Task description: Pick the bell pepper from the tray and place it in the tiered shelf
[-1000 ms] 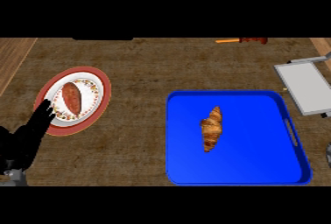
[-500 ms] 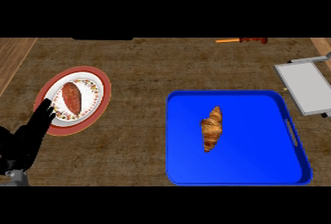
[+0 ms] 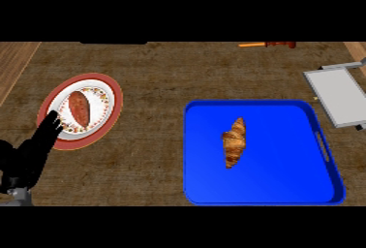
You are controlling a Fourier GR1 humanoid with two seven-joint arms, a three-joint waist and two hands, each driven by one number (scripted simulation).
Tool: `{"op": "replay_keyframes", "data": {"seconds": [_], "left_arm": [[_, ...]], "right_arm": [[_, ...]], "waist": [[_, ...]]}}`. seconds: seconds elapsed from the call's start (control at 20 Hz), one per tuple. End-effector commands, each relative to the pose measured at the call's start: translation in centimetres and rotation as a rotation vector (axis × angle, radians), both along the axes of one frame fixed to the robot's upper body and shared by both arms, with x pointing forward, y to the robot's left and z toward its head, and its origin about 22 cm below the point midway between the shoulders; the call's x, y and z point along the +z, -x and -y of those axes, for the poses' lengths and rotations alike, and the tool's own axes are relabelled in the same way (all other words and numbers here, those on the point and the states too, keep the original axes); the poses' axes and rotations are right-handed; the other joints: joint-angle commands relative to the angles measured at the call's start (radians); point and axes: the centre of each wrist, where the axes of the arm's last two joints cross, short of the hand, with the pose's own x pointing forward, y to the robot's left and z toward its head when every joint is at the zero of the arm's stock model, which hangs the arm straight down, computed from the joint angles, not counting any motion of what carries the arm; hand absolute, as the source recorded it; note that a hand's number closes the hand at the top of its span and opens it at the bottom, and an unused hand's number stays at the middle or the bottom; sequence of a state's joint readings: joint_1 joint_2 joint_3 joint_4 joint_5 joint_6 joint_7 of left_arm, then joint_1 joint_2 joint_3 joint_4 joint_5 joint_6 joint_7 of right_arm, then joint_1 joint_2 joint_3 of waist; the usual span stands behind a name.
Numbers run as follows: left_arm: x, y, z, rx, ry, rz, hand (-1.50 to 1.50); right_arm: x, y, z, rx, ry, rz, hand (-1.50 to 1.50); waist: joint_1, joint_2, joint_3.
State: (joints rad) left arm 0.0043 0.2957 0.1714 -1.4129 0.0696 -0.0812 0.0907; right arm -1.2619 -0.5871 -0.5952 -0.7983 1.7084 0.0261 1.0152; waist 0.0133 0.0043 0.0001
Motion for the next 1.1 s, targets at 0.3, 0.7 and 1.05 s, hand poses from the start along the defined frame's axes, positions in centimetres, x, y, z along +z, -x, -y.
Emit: {"op": "replay_keyframes", "data": {"seconds": [0.3, 0.7, 1.05], "left_arm": [[-1.0, 0.5, 0.3, -0.008, 0.005, -0.001, 0.0], [0.0, -1.0, 2.3, 0.009, 0.002, -0.004, 0.0], [0.7, -1.7, 0.1, 0.01, 0.008, -0.004, 0.0]], "right_arm": [[-4.7, 1.1, 5.7, -0.172, -0.069, 0.117, -1.5], [-6.3, 1.3, 7.5, -0.084, -0.043, 0.061, -1.5], [-3.9, 2.0, 6.5, -0.048, -0.069, 0.265, -1.5]], "waist": [[0.003, 0.002, 0.0], [0.002, 0.002, 0.001], [-0.008, -0.002, 0.0]]}}
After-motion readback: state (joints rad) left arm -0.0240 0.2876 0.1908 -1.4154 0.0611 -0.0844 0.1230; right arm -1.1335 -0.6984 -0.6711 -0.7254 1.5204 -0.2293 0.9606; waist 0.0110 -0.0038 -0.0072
